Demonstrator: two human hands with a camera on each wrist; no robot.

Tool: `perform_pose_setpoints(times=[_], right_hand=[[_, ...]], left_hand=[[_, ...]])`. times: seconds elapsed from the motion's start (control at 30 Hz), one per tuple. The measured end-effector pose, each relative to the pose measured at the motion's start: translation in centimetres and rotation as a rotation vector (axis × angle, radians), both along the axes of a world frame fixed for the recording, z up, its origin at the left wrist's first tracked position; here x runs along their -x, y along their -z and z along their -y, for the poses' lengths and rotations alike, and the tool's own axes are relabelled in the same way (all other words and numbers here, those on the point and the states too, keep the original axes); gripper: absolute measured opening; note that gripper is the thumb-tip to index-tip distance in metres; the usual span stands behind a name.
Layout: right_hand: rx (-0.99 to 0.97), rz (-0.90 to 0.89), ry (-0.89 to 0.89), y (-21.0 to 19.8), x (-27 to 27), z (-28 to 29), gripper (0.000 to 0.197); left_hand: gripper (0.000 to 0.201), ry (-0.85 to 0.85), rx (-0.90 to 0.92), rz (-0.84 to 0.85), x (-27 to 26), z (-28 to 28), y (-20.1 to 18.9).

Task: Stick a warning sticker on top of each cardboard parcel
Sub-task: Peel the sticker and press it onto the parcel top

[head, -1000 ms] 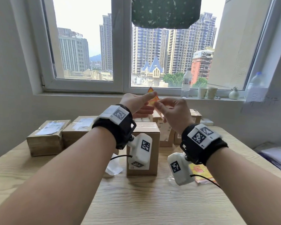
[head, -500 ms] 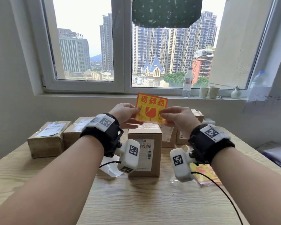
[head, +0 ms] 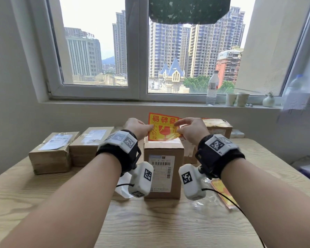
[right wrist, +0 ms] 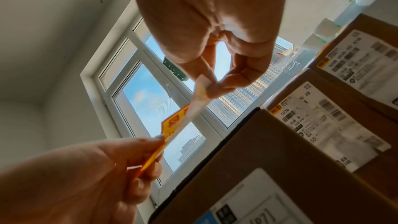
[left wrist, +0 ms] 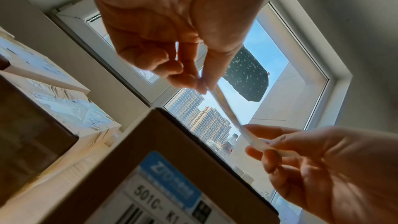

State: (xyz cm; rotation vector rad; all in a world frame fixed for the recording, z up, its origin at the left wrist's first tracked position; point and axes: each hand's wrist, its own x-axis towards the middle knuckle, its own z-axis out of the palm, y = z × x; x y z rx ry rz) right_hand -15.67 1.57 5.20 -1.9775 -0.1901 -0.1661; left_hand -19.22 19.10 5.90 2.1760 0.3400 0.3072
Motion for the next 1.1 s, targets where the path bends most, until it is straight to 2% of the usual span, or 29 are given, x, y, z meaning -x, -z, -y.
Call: perform_pose_setpoints(times=[0.17, 0.37, 0.53, 0.77, 1.1], right_hand=[[0.016, -0.046, 0.024, 0.4, -0.3, -0.1, 0.022], [0.111, -0.082, 0.024, 1.2, -0.2, -0.1, 0.017], [0.174, -0.063, 0.039, 1.4, -0.2, -0.1, 0.014], [0.284, -0.032, 0.063, 1.4, -0.6, -0.3, 0.014], [0.373, -0.022, 0.06, 1.3, -0.6, -0.5, 0.015]], left_hand=[[0.027, 0.017, -0.038, -0.064, -0.6, -0.5, 0.5], [0.023, 0.0, -0.092, -0.05, -1.2, -0.6, 1.5], [0.031, -0.027, -0.209, -0.081, -1.2, -0.7, 1.9], [0.028, -0.038, -0.309, -0.102, -1.2, -0.4, 1.8], [0.056, -0.021, -0.463, -0.218, -0.8, 0.3, 0.9]])
